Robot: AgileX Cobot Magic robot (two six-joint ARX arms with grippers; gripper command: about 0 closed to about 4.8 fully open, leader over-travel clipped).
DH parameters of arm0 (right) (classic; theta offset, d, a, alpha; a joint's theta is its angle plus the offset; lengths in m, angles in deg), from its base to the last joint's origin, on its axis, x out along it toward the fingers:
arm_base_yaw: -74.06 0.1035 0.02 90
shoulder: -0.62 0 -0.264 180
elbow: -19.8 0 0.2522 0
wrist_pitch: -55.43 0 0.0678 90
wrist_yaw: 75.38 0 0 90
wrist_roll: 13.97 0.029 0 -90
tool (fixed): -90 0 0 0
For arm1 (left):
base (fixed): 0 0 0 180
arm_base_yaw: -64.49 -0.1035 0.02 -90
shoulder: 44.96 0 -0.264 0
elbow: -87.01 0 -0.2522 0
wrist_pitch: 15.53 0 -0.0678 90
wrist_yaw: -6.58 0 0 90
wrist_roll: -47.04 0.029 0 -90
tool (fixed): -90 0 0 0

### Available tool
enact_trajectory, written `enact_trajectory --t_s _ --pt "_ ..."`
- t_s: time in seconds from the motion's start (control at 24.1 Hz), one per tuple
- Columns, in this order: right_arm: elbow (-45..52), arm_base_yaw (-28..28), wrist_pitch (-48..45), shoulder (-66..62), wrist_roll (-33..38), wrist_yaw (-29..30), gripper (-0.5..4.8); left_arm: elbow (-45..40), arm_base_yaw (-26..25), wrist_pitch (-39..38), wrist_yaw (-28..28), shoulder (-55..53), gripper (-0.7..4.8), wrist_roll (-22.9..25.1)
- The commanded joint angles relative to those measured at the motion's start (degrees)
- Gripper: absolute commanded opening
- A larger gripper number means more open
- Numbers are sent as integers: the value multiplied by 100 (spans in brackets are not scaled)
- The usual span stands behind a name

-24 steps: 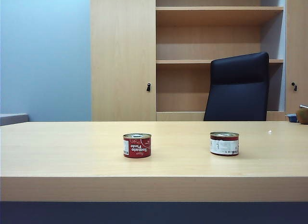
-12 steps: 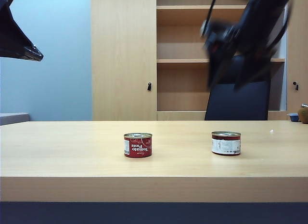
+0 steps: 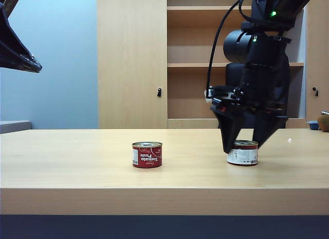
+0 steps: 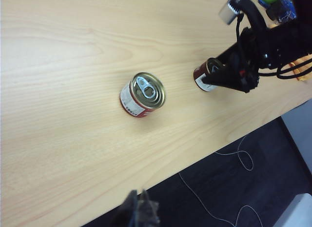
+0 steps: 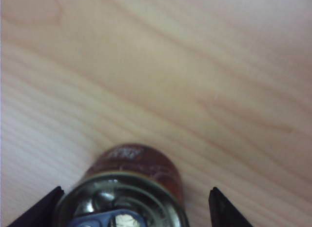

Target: Stack a can of tomatoes on the right onto the can of tomatoes on the left.

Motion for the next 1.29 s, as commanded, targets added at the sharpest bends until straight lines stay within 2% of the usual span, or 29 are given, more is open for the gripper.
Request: enact_trajectory --t_s 0.04,0.17,0.25,0.42,0.54,0.75,0.96,1.16,1.25,1.29 --pt "-22 11 111 35 0 -4 356 26 -2 35 -37 26 -4 7" --pt "-22 11 256 37 0 -4 230 26 -2 35 -37 26 -4 7" --pt "-24 11 315 37 0 4 197 26 -2 33 -37 26 -4 7" --pt "-208 188 367 164 160 455 198 26 -2 44 -44 31 -4 4" --pt "-776 728 446 212 466 623 199 28 -4 232 -35 31 -4 4" --pt "-1058 1545 -256 188 476 186 199 28 -7 413 -35 48 -4 2" --pt "-1058 1921 -570 -42 501 -57 198 31 -7 389 -39 144 -4 -46" --pt "-1058 2017 -713 -393 498 -149 206 31 -4 343 -170 306 -4 -61" --pt "-1058 2017 -721 -431 498 -144 281 31 -7 361 -168 317 -4 -61" --pt "-1060 2017 -721 -428 498 -146 369 31 -4 361 -170 317 -4 -61"
